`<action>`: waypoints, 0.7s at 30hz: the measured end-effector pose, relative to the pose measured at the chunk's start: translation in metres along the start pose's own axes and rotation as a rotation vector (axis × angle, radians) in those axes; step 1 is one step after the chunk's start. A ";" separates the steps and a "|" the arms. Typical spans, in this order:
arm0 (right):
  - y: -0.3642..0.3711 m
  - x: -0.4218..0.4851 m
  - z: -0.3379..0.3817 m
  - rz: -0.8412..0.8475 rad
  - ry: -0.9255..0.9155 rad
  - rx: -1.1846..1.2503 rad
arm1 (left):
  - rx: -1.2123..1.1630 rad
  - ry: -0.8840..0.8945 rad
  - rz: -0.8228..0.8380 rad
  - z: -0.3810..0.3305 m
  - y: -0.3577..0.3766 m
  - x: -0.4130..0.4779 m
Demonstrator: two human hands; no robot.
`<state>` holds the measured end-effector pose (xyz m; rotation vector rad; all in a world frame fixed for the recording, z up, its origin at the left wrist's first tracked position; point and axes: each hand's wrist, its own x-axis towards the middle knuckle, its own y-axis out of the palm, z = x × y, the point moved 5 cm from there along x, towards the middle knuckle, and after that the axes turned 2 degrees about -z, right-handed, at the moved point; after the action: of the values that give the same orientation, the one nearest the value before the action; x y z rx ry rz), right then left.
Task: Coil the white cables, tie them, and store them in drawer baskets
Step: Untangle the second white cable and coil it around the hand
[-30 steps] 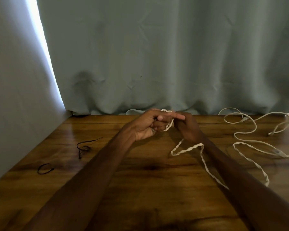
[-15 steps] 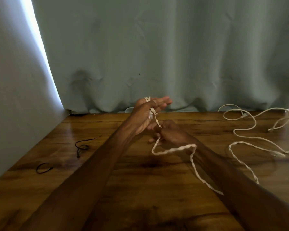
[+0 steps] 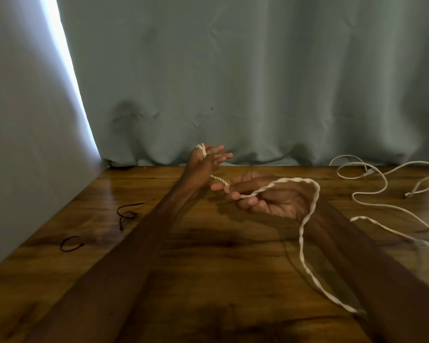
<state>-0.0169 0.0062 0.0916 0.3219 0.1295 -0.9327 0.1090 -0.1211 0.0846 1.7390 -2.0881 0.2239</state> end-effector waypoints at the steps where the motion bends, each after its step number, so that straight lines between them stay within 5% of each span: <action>1: -0.003 -0.003 0.002 0.034 0.018 0.008 | 0.127 0.034 0.018 0.000 0.000 -0.003; 5: -0.010 -0.021 0.015 0.051 -0.056 -0.101 | 0.806 0.355 0.048 -0.004 -0.002 -0.021; 7: -0.017 -0.030 0.023 -0.017 -0.120 -0.188 | 0.927 0.360 0.075 -0.005 -0.009 -0.029; 11: -0.050 -0.040 0.034 -0.366 -0.292 -0.659 | 0.880 0.214 0.197 -0.002 -0.018 -0.034; 16: -0.085 -0.027 0.035 -0.794 -0.577 -1.066 | 0.445 -0.195 0.431 0.007 0.014 -0.042; 21: -0.100 -0.020 0.012 -0.948 -0.495 -1.468 | 0.428 -0.300 0.523 0.013 0.039 -0.047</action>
<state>-0.1102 -0.0374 0.0862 -1.4383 0.4856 -1.5465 0.0749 -0.0755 0.0594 1.4630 -2.8652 0.6337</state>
